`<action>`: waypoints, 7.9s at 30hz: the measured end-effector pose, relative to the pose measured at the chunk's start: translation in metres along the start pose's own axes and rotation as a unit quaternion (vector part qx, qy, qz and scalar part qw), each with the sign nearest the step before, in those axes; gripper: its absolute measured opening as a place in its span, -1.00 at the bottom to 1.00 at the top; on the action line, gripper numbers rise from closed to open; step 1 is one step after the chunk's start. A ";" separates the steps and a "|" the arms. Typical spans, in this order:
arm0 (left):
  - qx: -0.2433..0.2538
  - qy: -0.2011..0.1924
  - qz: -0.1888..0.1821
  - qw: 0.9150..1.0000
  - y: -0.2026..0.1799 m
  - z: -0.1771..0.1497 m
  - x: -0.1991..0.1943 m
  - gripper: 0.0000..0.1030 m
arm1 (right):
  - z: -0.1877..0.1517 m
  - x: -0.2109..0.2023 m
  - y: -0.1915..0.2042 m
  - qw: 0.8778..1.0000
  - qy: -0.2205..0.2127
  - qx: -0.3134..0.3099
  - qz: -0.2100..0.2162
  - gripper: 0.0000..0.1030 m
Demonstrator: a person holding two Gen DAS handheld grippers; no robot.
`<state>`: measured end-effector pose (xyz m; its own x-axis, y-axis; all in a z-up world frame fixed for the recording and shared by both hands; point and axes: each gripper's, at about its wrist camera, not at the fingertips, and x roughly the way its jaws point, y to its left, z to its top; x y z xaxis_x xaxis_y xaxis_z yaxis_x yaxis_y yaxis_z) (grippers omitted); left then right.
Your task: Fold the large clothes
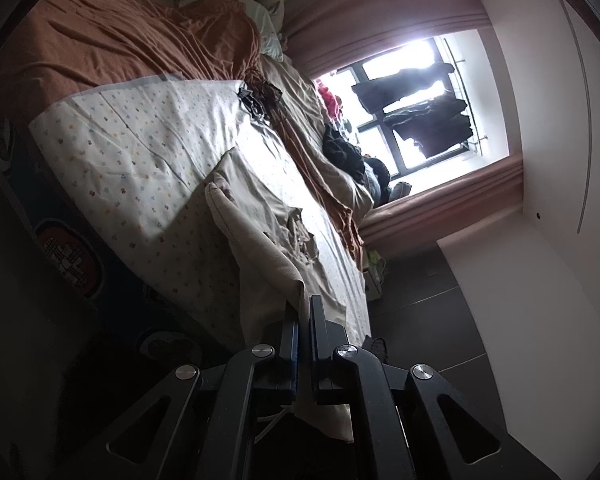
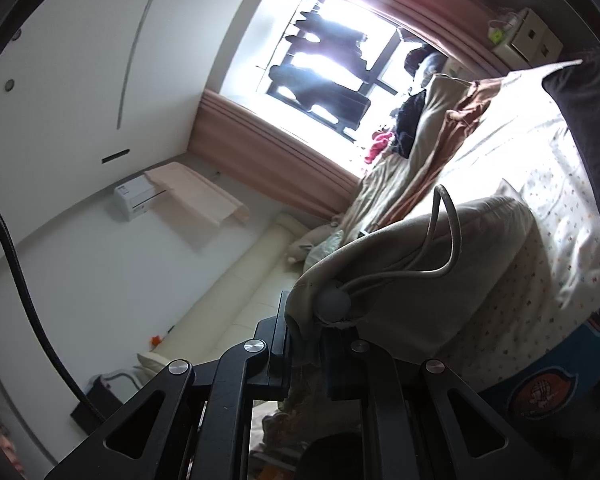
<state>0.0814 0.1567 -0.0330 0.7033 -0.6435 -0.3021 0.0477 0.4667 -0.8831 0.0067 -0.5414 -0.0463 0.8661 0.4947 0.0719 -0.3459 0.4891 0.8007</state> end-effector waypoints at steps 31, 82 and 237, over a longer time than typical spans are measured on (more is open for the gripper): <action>0.082 -0.036 0.006 0.996 -0.116 0.122 0.122 -0.93 | 0.104 0.098 -0.027 0.998 -0.049 -0.025 -0.014 -0.76; 0.011 0.035 0.191 0.981 0.038 0.191 0.345 0.48 | 0.103 0.262 -0.173 0.936 0.100 -0.007 -0.338 0.27; -0.098 0.051 0.142 0.984 0.114 0.081 0.248 -0.61 | -0.104 0.411 -0.129 0.821 0.380 -0.122 -0.408 -0.81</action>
<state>0.3189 0.0999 -0.1798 0.5932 -0.5668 -0.5717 -0.2849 0.5163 -0.8076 0.3695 -0.3265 -0.1818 0.4027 0.1907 -0.8953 0.0952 0.9640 0.2482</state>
